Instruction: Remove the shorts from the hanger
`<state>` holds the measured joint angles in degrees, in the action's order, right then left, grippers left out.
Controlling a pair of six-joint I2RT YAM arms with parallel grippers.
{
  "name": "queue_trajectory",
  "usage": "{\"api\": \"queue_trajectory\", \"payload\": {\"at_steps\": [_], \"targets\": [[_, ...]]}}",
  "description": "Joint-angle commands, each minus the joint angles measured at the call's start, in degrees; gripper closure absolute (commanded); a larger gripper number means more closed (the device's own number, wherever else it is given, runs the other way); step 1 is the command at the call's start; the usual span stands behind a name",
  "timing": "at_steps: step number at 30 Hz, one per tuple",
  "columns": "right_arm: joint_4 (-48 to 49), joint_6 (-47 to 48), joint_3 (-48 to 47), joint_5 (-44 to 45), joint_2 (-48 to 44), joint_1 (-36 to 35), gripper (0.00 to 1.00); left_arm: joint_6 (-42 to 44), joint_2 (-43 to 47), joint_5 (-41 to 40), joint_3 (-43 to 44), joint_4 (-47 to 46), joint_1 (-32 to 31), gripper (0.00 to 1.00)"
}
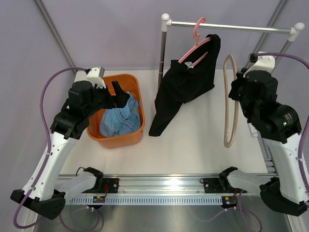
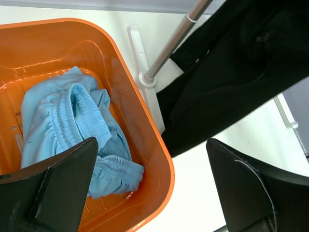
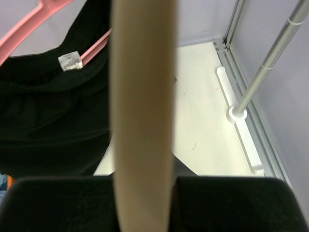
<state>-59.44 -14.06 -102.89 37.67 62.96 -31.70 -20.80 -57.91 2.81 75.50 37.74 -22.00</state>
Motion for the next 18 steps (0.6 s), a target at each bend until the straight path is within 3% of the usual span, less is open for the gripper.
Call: {"api": "queue_trajectory", "payload": {"at_steps": [1,3,5,6,7,12,18], "targets": [[8.18,3.08,-0.38,-18.89,1.46,11.7,1.0,2.16,2.45,4.83,-1.85,-2.14,0.03,0.01],[10.12,2.99,-0.47,-25.07,3.13,17.7,1.0,2.78,3.15,5.54,-3.07,-2.14,0.03,0.01],[12.58,2.03,-1.95,-38.92,6.1,26.72,1.0,3.83,3.59,5.8,-3.96,-1.97,0.03,0.01],[12.59,1.85,-2.22,-38.99,7.17,29.04,1.0,4.01,3.59,5.89,-4.31,-1.96,0.03,0.01],[14.42,1.76,-2.31,-44.56,8.05,30.89,1.0,4.36,4.12,5.98,-4.75,-1.96,0.03,0.01],[17.95,1.94,-4.5,-50.58,13.06,37.14,1.0,4.27,6.32,7.74,-7.91,-4.07,0.03,0.01],[17.34,3.43,-10.57,-49.54,19.56,39.26,1.0,5.24,8.51,7.21,-12.22,-5.13,0.03,0.01]]}}
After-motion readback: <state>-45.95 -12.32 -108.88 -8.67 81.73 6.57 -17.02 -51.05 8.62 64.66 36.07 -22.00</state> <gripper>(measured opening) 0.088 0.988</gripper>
